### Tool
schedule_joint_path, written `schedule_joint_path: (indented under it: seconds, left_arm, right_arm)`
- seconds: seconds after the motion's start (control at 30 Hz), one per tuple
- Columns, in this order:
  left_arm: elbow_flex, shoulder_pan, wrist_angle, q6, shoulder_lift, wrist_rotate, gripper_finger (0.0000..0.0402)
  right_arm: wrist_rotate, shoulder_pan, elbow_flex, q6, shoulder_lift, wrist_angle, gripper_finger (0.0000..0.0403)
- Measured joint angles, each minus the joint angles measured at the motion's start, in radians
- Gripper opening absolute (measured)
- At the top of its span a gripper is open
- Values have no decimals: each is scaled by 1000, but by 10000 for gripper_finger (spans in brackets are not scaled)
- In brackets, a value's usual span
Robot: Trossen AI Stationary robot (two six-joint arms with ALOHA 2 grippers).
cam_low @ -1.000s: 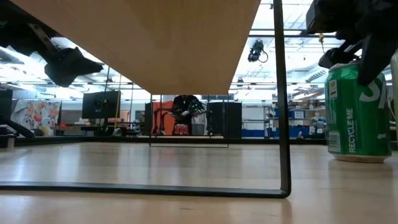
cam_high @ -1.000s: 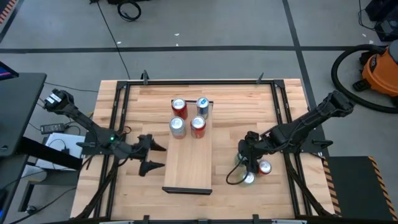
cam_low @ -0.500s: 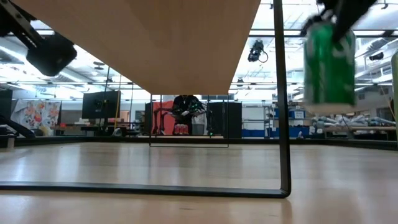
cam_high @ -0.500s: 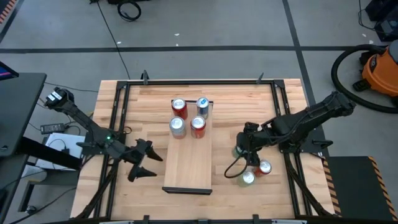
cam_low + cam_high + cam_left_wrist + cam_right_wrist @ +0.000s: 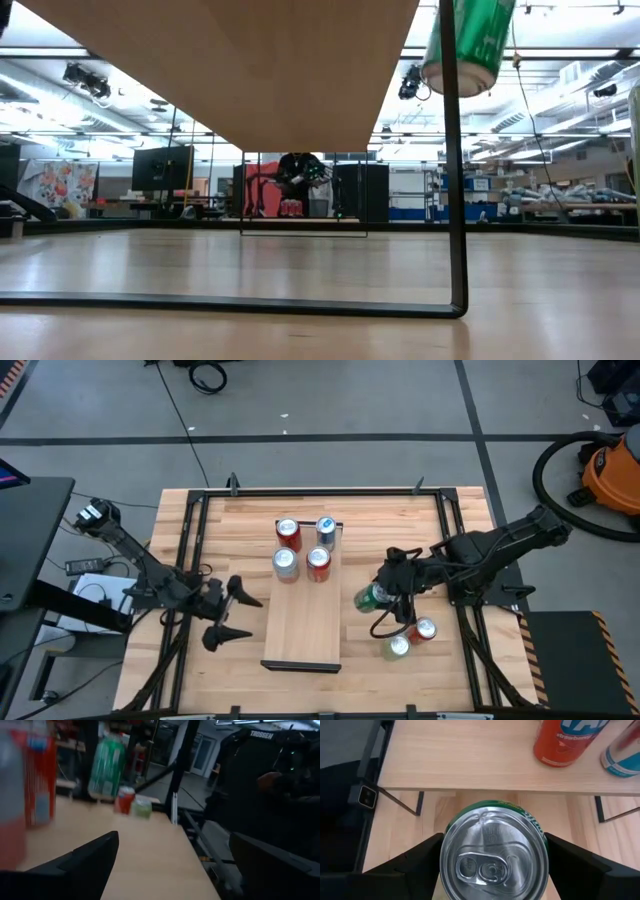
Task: Place canned beverage on shelf
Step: Put the green soda can on the shelf
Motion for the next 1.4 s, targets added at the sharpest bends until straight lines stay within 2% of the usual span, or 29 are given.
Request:
schedule_joint_path:
  seconds: [0.23,0.4,0.67,0.87,1.1,1.3,1.4]
  left_arm:
    - [233,1,-113,237,196,-62,391]
    - [332,17,-140,325,326,-76,391]
    - [452,23,-227,243,434,-114,391]
    - [464,69,-189,188,511,-131,391]
    - [463,113,-187,130,540,-134,391]
    - [493,159,-185,112,544,-40,391]
    - [525,185,-204,115,562,-41,391]
  right_arm:
    - [-2,0,58,-5,19,23,320]
    - [-14,10,159,-72,131,14,321]
    - [-12,34,403,-166,319,-46,321]
    - [-58,28,516,-274,438,-38,321]
    - [-75,20,599,-421,549,-22,321]
    - [-93,-21,639,-454,574,-45,321]
    - [-108,-39,640,-459,574,-46,321]
